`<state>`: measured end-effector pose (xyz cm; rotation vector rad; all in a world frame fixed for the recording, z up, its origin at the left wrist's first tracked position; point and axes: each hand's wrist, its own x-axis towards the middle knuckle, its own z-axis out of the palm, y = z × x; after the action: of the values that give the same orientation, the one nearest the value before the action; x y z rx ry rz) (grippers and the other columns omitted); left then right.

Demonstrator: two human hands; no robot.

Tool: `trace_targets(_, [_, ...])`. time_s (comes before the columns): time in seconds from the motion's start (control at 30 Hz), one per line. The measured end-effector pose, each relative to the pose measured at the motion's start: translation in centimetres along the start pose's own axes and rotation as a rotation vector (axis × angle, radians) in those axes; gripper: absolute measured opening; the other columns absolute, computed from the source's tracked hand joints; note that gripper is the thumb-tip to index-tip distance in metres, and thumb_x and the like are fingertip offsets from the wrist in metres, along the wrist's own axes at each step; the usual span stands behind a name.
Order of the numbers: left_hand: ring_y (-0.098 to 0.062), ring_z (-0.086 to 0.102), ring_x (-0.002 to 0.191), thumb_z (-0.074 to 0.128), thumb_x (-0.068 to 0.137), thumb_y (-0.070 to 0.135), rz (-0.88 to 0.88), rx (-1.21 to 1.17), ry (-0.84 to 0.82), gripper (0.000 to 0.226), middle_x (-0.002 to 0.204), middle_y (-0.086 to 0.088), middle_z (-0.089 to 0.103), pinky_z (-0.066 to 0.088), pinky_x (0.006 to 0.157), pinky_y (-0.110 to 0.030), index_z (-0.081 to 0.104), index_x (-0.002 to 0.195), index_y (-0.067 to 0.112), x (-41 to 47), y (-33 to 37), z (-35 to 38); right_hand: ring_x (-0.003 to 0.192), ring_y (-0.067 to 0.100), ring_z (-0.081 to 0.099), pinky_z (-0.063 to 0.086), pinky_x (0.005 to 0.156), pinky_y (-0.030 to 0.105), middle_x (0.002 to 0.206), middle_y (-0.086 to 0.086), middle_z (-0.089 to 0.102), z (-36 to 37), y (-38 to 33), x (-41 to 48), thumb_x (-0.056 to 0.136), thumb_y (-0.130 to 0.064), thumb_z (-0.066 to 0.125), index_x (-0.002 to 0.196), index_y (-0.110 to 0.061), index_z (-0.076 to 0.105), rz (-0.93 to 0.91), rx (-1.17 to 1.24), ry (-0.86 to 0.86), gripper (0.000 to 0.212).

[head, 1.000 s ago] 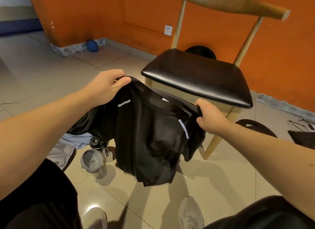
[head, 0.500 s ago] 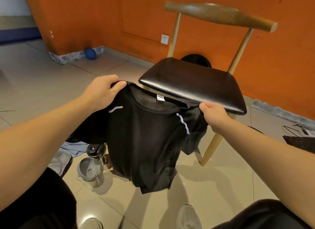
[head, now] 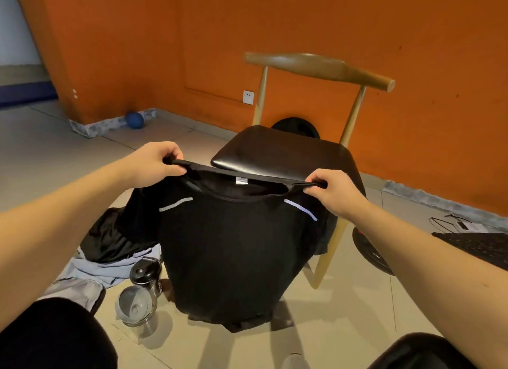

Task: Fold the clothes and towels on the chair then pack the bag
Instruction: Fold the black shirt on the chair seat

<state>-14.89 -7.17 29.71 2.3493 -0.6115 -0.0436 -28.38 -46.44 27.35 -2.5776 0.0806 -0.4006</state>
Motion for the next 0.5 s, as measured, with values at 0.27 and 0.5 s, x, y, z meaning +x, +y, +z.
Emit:
trace_targets(0.27, [-0.017, 0.057, 0.078, 0.058, 0.099, 0.014, 0.021, 0.120, -0.011, 0.012, 0.083, 0.000, 0.062, 0.040, 0.068, -0.030, 0.065, 0.092, 0.020, 0.8, 7.6, -4.7, 0.096, 0.021, 0.068, 0.055, 0.087, 0.039, 0.103, -0.002, 0.075, -8.7, -1.6, 0.1, 0.106, -0.027, 0.053, 0.112, -0.020, 0.075, 0.044, -0.070, 0.057, 0.024])
trace_targets(0.5, [-0.025, 0.062, 0.101, 0.055, 0.104, 0.029, 0.203, 0.335, 0.284, 0.015, 0.107, 0.001, 0.069, 0.049, 0.086, -0.039, 0.068, 0.110, 0.024, 2.0, 12.7, -7.7, 0.073, 0.026, 0.062, 0.050, 0.063, 0.036, 0.078, 0.002, 0.067, -14.9, -4.3, 0.5, 0.105, -0.033, 0.055, 0.086, -0.021, 0.067, 0.265, -0.344, 0.268, 0.025])
